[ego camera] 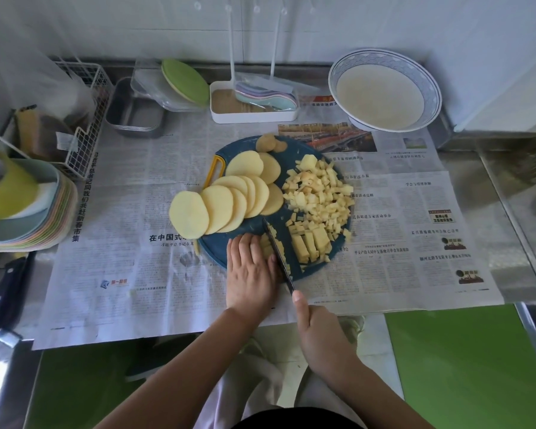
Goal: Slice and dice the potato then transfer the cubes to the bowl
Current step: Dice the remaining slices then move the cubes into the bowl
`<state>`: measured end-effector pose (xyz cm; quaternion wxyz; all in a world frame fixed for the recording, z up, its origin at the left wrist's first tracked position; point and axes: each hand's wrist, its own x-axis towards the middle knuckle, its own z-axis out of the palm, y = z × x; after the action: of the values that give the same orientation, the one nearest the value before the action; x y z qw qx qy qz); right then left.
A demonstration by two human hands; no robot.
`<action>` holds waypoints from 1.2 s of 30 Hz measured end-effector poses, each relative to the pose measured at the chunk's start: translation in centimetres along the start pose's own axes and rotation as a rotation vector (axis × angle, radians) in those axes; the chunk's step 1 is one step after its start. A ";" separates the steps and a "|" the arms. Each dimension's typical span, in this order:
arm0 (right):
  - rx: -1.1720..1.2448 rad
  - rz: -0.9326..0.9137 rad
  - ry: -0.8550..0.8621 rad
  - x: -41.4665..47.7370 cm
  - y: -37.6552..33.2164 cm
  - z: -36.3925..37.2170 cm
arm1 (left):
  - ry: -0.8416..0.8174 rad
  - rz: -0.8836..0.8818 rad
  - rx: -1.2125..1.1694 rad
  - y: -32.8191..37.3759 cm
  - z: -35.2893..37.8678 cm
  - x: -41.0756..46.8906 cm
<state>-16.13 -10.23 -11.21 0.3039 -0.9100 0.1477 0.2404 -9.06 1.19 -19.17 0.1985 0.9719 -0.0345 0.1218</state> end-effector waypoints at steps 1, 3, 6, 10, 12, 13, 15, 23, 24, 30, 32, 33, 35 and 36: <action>0.001 0.000 0.006 0.1 -0.1 0.1 | 0.001 -0.006 -0.010 0.0 0.0 0.0; 0.075 -0.009 -0.007 0.3 -0.1 0.4 | -0.002 -0.020 -0.040 0.0 -0.1 0.0; 0.144 -0.020 -0.012 0.5 0.2 0.7 | -0.028 -0.040 -0.098 0.2 -0.6 0.1; 0.231 -0.022 -0.011 0.5 0.4 0.5 | -0.048 -0.066 -0.153 0.2 -1.1 0.6; 0.226 -0.028 -0.007 0.4 0.4 0.4 | -0.067 -0.046 -0.132 0.3 -1.1 0.8; 0.211 -0.033 0.002 0.4 0.4 0.5 | -0.078 -0.042 -0.126 0.3 -1.1 0.8; 0.170 -0.054 0.035 0.6 0.5 0.9 | -0.085 -0.038 -0.126 0.5 -1.1 0.8; 0.196 -0.091 0.030 0.8 0.8 0.3 | -0.348 0.090 -0.239 -1.2 -3.4 1.7; 0.193 -0.094 0.026 0.7 0.7 0.3 | -0.373 0.111 -0.219 -1.4 -3.6 1.7; 0.140 -0.115 0.050 0.7 1.2 0.2 | -0.294 0.104 -0.176 -1.4 -3.2 1.2; 0.128 -0.127 0.064 0.7 1.4 -0.1 | -0.288 0.097 -0.176 -1.3 -3.1 1.1; 0.125 -0.129 0.073 0.6 1.5 -0.3 | -0.289 0.095 -0.173 -1.3 -3.1 1.1; 0.129 -0.136 0.086 0.5 1.6 -0.4 | -0.286 0.093 -0.169 -1.2 -3.0 1.1; 0.125 -0.146 0.087 0.5 1.6 -0.5 | -0.284 0.093 -0.166 -1.1 -3.0 1.1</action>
<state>-16.21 -11.79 -11.91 0.3700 -0.9072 0.1085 0.1682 -8.51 3.34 -16.59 0.2652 0.9570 -0.1168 -0.0108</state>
